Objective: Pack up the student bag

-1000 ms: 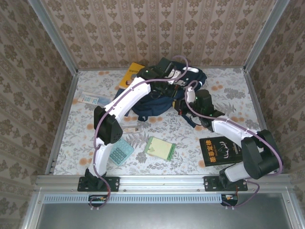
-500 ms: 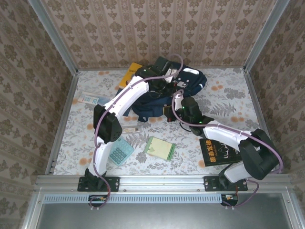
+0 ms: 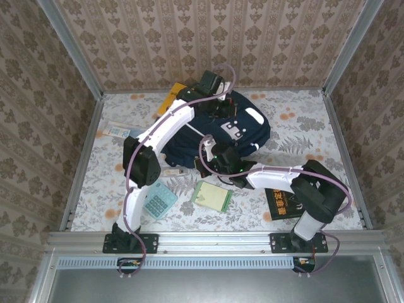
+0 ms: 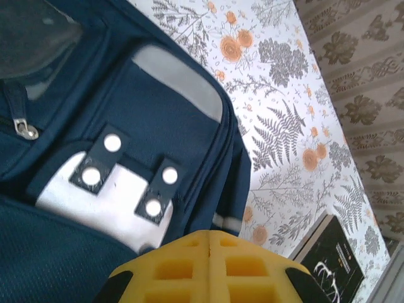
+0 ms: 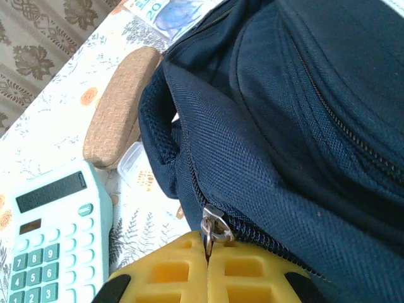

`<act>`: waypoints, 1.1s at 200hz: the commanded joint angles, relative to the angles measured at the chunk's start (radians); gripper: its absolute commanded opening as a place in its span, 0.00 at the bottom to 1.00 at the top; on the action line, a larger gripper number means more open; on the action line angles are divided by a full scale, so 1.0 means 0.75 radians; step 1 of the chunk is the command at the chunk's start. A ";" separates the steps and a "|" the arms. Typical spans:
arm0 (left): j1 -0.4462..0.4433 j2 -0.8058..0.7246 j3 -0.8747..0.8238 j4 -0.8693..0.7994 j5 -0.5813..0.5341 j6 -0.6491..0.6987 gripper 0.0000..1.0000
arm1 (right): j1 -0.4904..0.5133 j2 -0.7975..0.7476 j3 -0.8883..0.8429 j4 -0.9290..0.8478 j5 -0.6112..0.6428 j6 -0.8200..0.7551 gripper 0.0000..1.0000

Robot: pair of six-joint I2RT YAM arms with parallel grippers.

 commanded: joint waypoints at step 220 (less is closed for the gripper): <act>-0.138 -0.843 -1.249 0.060 -0.707 0.039 0.34 | -0.255 -0.462 -0.201 -0.370 0.134 0.347 0.58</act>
